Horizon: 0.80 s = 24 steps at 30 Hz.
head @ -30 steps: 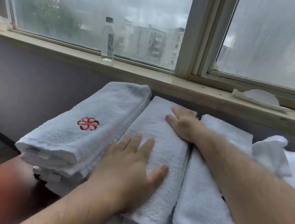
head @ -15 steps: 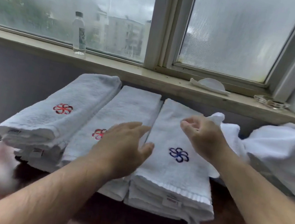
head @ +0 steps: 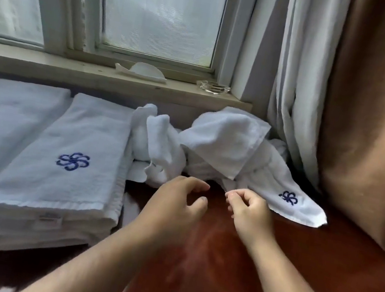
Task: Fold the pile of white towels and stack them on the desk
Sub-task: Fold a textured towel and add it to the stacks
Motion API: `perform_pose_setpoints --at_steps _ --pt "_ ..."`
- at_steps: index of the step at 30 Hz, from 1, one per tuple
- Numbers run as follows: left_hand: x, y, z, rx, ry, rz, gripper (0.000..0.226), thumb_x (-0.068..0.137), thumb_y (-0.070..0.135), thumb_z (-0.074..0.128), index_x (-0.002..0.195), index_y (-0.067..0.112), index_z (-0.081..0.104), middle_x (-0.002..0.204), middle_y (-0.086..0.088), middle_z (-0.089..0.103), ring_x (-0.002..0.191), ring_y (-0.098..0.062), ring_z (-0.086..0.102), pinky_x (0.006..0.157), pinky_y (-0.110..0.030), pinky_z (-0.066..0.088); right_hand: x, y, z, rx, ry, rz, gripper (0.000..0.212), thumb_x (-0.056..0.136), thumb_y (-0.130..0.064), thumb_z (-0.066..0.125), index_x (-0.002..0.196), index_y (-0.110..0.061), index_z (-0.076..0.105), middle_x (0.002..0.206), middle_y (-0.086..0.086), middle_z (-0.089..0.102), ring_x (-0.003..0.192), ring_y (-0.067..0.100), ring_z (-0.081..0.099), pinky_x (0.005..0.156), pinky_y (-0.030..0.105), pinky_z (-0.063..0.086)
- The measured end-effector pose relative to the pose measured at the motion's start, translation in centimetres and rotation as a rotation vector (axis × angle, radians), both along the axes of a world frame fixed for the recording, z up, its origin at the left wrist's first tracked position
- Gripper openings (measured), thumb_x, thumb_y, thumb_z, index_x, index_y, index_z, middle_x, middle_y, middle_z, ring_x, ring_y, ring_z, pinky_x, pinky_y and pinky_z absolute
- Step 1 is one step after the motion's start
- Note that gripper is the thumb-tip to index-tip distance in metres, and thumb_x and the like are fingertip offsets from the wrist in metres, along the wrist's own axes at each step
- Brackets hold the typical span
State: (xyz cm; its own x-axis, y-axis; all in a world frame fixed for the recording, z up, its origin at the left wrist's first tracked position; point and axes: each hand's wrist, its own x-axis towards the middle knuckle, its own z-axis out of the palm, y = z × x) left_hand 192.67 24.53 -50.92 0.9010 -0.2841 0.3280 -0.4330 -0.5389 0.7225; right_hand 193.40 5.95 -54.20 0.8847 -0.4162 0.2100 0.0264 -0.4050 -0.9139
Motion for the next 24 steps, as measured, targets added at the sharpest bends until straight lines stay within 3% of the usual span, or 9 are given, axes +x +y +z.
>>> perform_pose_setpoints --at_steps 3,5,7,8,11,17,20,22,24 --pt "1.9 -2.1 -2.4 -0.017 0.057 0.028 0.029 0.093 0.029 0.060 0.121 0.033 0.067 0.104 0.022 0.060 0.096 0.007 0.056 0.086 -0.007 0.042 0.6 -0.9 -1.7 0.079 -0.001 -0.058 0.014 0.092 -0.020 0.067 0.080 -0.022 0.072 0.076 0.005 0.072 0.077 0.027 0.067 0.076 0.046 0.055" --pt "3.2 -3.2 -4.2 0.030 0.056 0.041 0.030 0.092 0.026 0.062 0.122 0.030 0.067 0.111 0.017 0.063 0.099 0.004 0.056 0.088 -0.005 0.039 1.1 -1.2 -2.4 0.099 0.000 -0.052 0.011 0.088 -0.030 0.066 0.079 -0.026 0.071 0.074 -0.003 0.071 0.077 0.023 0.069 0.076 0.044 0.056" --pt "4.3 -4.0 -5.6 0.079 0.038 0.055 0.031 0.091 0.027 0.063 0.121 0.033 0.065 0.112 0.017 0.063 0.101 0.002 0.058 0.090 -0.013 0.044 1.5 -1.5 -2.7 0.105 0.005 -0.016 0.016 0.079 -0.039 0.060 0.079 -0.029 0.072 0.077 -0.008 0.073 0.073 0.017 0.069 0.074 0.044 0.058" --pt "4.8 -4.1 -6.0 0.077 0.036 0.062 0.030 0.090 0.028 0.063 0.119 0.037 0.064 0.108 0.019 0.064 0.099 0.003 0.058 0.088 -0.017 0.046 1.6 -1.7 -2.8 0.096 0.005 0.001 0.017 0.076 -0.040 0.058 0.080 -0.031 0.072 0.078 -0.009 0.073 0.071 0.017 0.069 0.072 0.044 0.058" --pt "5.8 -3.6 -6.7 -0.018 0.063 0.081 0.025 0.087 0.028 0.064 0.107 0.043 0.064 0.093 0.024 0.066 0.089 0.007 0.060 0.074 -0.011 0.042 1.7 -1.7 -3.2 0.081 -0.001 0.024 0.018 0.075 -0.041 0.057 0.087 -0.042 0.070 0.077 -0.007 0.073 0.068 0.021 0.068 0.068 0.046 0.057" --pt "5.5 -3.5 -6.5 -0.115 0.086 0.058 0.025 0.085 0.024 0.062 0.104 0.041 0.065 0.094 0.033 0.063 0.087 0.004 0.062 0.074 -0.015 0.045 1.5 -1.4 -2.6 0.102 0.011 0.021 0.013 0.080 -0.034 0.060 0.084 -0.031 0.072 0.076 -0.005 0.073 0.066 0.015 0.068 0.064 0.035 0.057" --pt "5.7 -3.3 -6.6 -0.192 0.092 0.096 0.027 0.085 0.018 0.062 0.103 0.038 0.065 0.089 0.026 0.065 0.084 0.004 0.061 0.069 -0.007 0.040 2.3 -2.5 -2.4 0.440 0.001 -0.023 0.014 0.097 -0.015 0.057 0.092 -0.018 0.070 0.075 0.004 0.070 0.062 0.012 0.066 0.056 0.023 0.054" --pt "5.9 -3.1 -6.5 -0.243 0.101 0.138 0.031 0.084 0.014 0.061 0.104 0.037 0.064 0.086 0.017 0.067 0.082 0.005 0.060 0.066 -0.003 0.037 3.6 -3.6 -1.6 0.748 0.036 -0.051 0.015 0.103 -0.014 0.051 0.104 -0.009 0.064 0.080 0.010 0.064 0.062 0.017 0.065 0.053 0.024 0.055" --pt "5.9 -3.0 -6.4 -0.273 0.118 0.154 0.034 0.084 0.013 0.060 0.108 0.037 0.062 0.090 0.013 0.066 0.082 0.004 0.059 0.064 -0.002 0.038 5.4 -4.8 -0.7 0.861 0.055 -0.092 0.018 0.104 -0.018 0.050 0.112 -0.007 0.061 0.083 0.011 0.063 0.064 0.021 0.065 0.051 0.026 0.054"
